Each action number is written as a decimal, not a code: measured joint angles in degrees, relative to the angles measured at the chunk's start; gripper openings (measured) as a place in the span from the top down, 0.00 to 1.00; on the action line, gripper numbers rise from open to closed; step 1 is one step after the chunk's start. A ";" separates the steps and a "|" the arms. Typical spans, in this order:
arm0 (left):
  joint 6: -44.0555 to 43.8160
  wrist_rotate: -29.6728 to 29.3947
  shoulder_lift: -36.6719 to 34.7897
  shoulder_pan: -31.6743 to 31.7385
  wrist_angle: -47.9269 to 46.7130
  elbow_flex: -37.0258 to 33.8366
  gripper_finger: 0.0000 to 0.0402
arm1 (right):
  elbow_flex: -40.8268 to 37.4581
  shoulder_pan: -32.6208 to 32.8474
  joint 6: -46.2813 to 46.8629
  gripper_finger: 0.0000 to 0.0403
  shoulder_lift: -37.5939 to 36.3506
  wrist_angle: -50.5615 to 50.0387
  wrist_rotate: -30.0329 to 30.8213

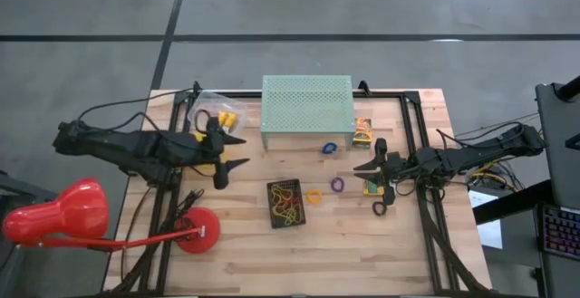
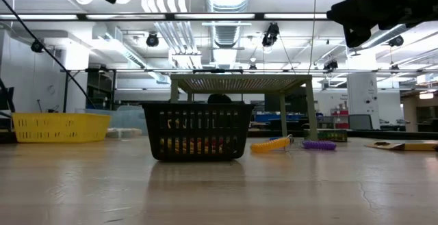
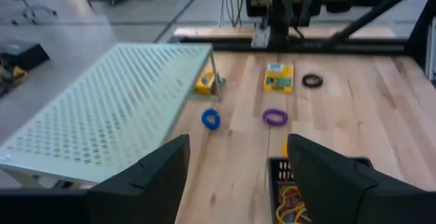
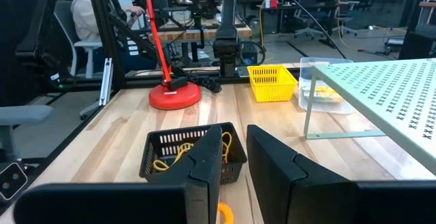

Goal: Pick & Place Office Desk Supplies
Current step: Put the bottom big crayon box into the transparent bin

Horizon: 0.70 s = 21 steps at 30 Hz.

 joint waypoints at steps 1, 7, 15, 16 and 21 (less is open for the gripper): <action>0.30 -0.07 -0.78 0.00 0.02 0.00 0.39 | 0.00 0.02 0.00 0.83 0.00 0.02 0.00; 0.94 0.40 -3.95 0.00 -0.19 -0.05 0.44 | -0.01 0.02 0.00 0.83 0.00 0.01 0.00; 4.79 0.15 -9.15 0.00 10.34 -7.96 0.49 | 0.00 0.00 0.00 0.83 0.00 0.02 0.00; 5.88 0.36 -10.12 0.00 12.53 -9.37 0.50 | 0.00 0.02 0.00 0.83 0.00 0.00 0.00; 9.19 1.23 -14.13 0.00 20.15 -14.45 0.52 | 0.00 0.02 0.00 0.83 0.00 0.00 0.00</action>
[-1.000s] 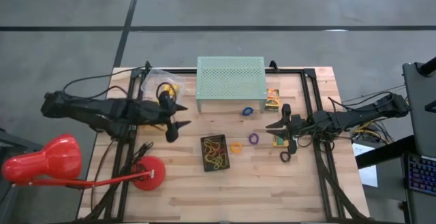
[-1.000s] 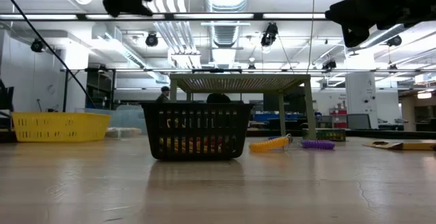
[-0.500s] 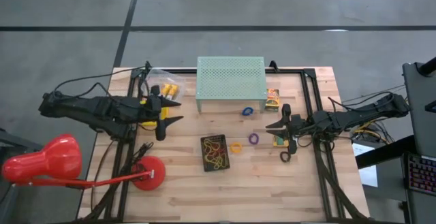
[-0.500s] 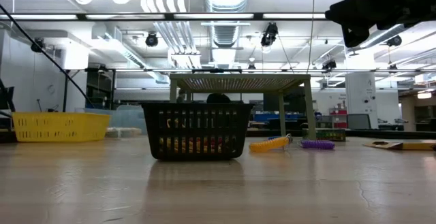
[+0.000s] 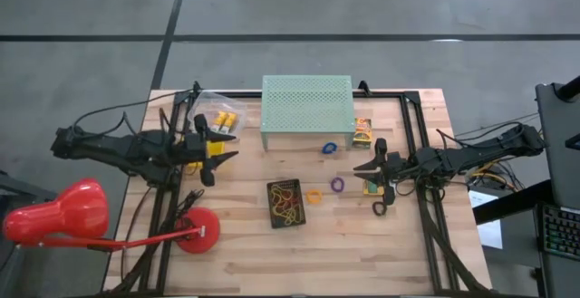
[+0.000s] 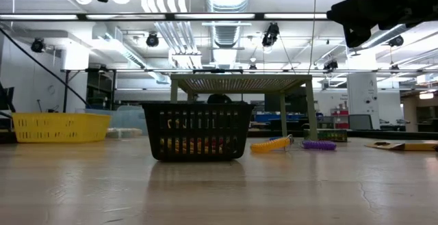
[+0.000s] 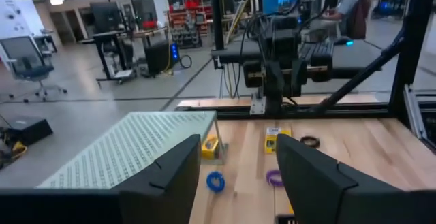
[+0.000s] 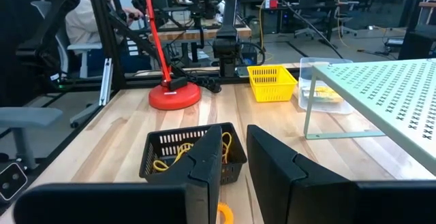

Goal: Pick & Place Office Desk Supplies
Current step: Put the bottom big crayon box into the transparent bin

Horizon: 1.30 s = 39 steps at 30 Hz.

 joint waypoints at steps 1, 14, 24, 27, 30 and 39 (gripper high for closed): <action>0.00 -0.01 -0.46 0.02 0.01 -0.58 0.52 | -0.02 0.00 0.00 0.83 0.00 0.00 0.00; -3.04 0.01 -1.25 0.04 -0.87 -1.35 0.52 | -0.01 -0.01 0.00 0.83 0.00 0.00 0.00; -3.30 0.01 -1.25 0.04 -5.55 -1.36 0.52 | 0.00 -0.01 0.00 0.83 0.00 0.02 0.00; -3.31 0.02 -1.27 0.04 -8.07 -1.36 0.52 | 0.00 0.00 -0.02 0.83 0.00 0.00 0.00; -3.30 0.01 -1.25 0.04 -11.08 -1.36 0.52 | -0.02 -0.02 -4.70 0.83 0.00 0.02 0.02; -4.81 0.05 -1.27 0.04 -12.91 -1.36 0.52 | 0.00 0.00 -7.78 0.83 0.00 0.00 0.02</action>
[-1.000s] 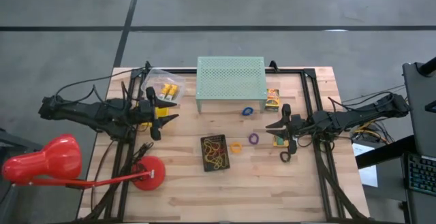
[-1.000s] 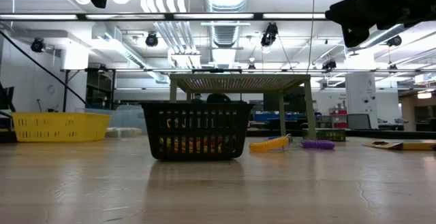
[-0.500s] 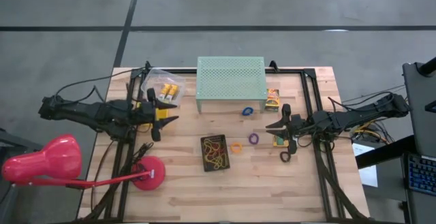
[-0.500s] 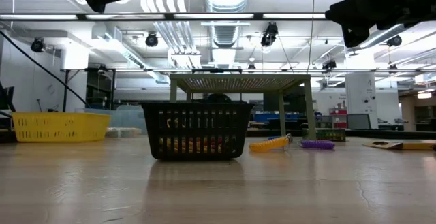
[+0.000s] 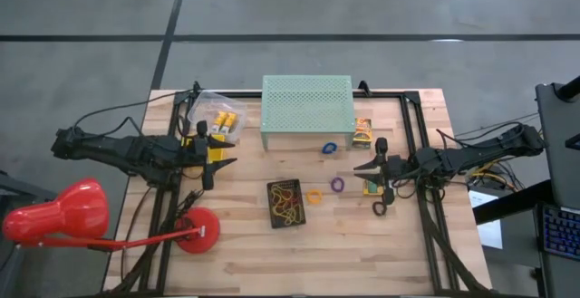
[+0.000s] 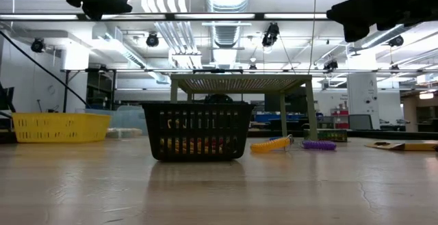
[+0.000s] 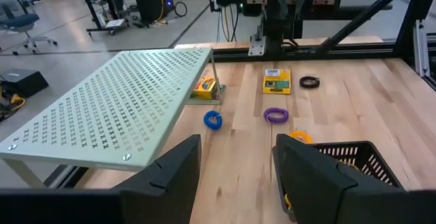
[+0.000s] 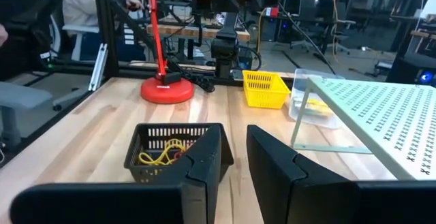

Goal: Pick & Place Office Desk Supplies
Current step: Put the bottom big crayon box into the transparent bin

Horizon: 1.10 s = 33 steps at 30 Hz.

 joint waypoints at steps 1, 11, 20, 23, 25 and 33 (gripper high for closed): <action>0.00 0.02 0.00 0.00 -0.02 0.00 0.52 | 0.00 -0.02 -0.09 0.83 0.00 0.02 0.00; -0.02 0.00 0.00 0.00 -0.45 0.00 0.52 | -0.02 -0.02 2.25 0.83 0.00 0.69 0.00; -0.15 -0.01 0.00 0.00 -3.32 0.00 0.52 | -0.02 0.00 11.83 0.83 -0.02 7.37 0.04; -0.15 -0.02 0.00 -0.01 -3.37 0.00 0.52 | -0.02 -0.04 13.29 0.83 -0.09 10.14 0.17; -0.15 -0.02 0.02 0.00 -3.37 0.00 0.52 | -0.02 -0.17 13.60 0.83 -0.04 9.99 0.72; -0.13 -0.02 0.02 -0.01 -3.37 0.00 0.52 | -0.02 -0.13 13.62 0.83 -0.04 14.45 1.65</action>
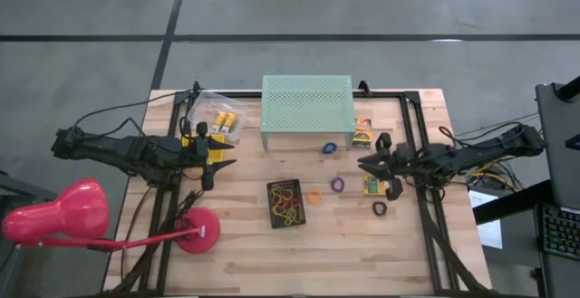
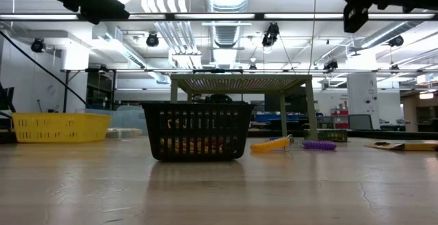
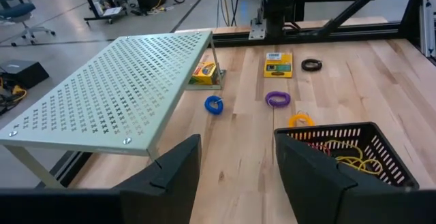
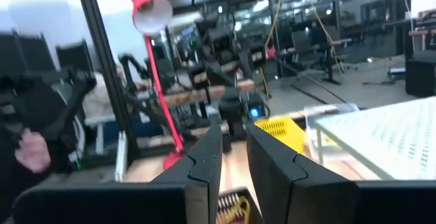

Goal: Pick & Place Office Desk Supplies
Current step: Put the bottom big crayon box into the transparent bin

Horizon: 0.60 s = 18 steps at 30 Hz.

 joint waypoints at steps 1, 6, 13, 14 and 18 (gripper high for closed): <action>0.00 0.00 0.01 -0.01 -0.01 0.00 0.52 | 0.00 0.00 0.77 0.83 -0.01 0.77 0.00; 0.08 0.00 -0.02 0.00 -0.25 0.00 0.52 | 0.07 0.00 0.82 0.83 0.01 2.23 -0.01; 0.15 0.00 -0.02 0.00 -1.72 0.00 0.52 | 0.72 0.00 2.98 0.83 0.06 2.31 0.23; 0.14 0.00 -0.02 0.01 -1.81 0.00 0.52 | 1.07 0.00 3.64 0.83 0.05 2.27 1.77; 0.11 0.00 0.00 0.01 -0.80 0.00 0.52 | 3.44 -0.02 4.07 0.85 0.04 -4.91 14.48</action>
